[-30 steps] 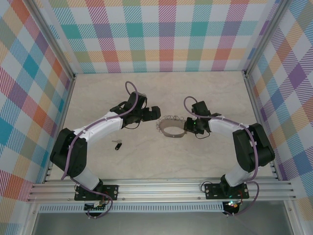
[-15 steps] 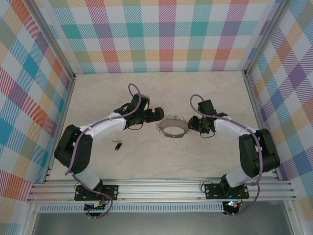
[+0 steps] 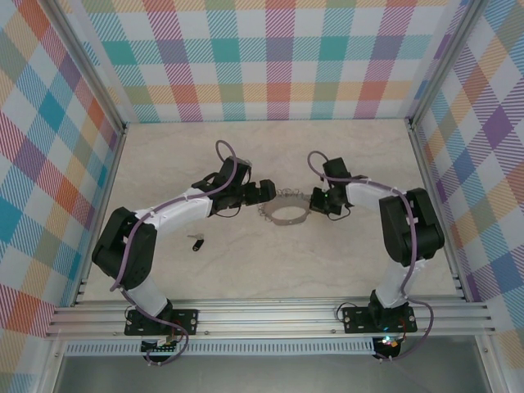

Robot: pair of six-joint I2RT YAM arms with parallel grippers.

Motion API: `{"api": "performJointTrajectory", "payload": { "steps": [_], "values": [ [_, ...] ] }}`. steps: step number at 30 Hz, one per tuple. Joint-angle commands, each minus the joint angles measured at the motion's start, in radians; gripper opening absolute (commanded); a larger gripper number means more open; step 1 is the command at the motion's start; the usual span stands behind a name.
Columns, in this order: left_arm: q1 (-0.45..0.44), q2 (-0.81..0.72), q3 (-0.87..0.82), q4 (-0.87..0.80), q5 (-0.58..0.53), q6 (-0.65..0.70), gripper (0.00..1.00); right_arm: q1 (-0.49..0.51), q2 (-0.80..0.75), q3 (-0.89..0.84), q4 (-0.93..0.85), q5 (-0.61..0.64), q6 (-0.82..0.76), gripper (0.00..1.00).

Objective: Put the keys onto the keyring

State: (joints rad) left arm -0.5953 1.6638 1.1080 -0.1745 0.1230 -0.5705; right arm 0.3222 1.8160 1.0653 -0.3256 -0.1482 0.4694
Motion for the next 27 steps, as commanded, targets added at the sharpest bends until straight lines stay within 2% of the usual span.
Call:
{"api": "performJointTrajectory", "payload": {
  "steps": [1,4,6,10,22,23,25,27],
  "values": [
    [-0.012,0.016,0.013,0.030,0.013,-0.017,0.99,0.008,0.057,0.081,0.008,-0.029,-0.076,0.06],
    [-0.014,0.038,0.019,0.038,0.017,-0.019,0.99,0.007,0.092,0.146,0.004,-0.042,-0.104,0.09],
    [-0.016,0.059,0.025,0.045,0.023,-0.021,0.99,0.003,0.103,0.181,-0.003,-0.039,-0.102,0.24],
    [-0.028,0.112,0.072,0.038,0.035,-0.012,0.99,-0.025,0.056,0.173,0.004,-0.033,-0.066,0.48],
    [-0.102,0.358,0.396,-0.052,0.066,0.051,0.97,-0.110,-0.226,-0.120,0.039,-0.005,0.006,0.70],
    [-0.111,0.384,0.419,-0.063,0.068,0.058,0.97,-0.112,-0.252,-0.146,0.045,0.006,0.015,0.77],
    [-0.129,0.419,0.454,-0.082,0.065,0.066,0.96,-0.114,-0.300,-0.191,0.054,0.022,0.032,1.00],
    [-0.147,0.448,0.471,-0.094,0.049,0.075,0.96,-0.114,-0.351,-0.228,0.064,0.032,0.047,1.00]
  ]
}}
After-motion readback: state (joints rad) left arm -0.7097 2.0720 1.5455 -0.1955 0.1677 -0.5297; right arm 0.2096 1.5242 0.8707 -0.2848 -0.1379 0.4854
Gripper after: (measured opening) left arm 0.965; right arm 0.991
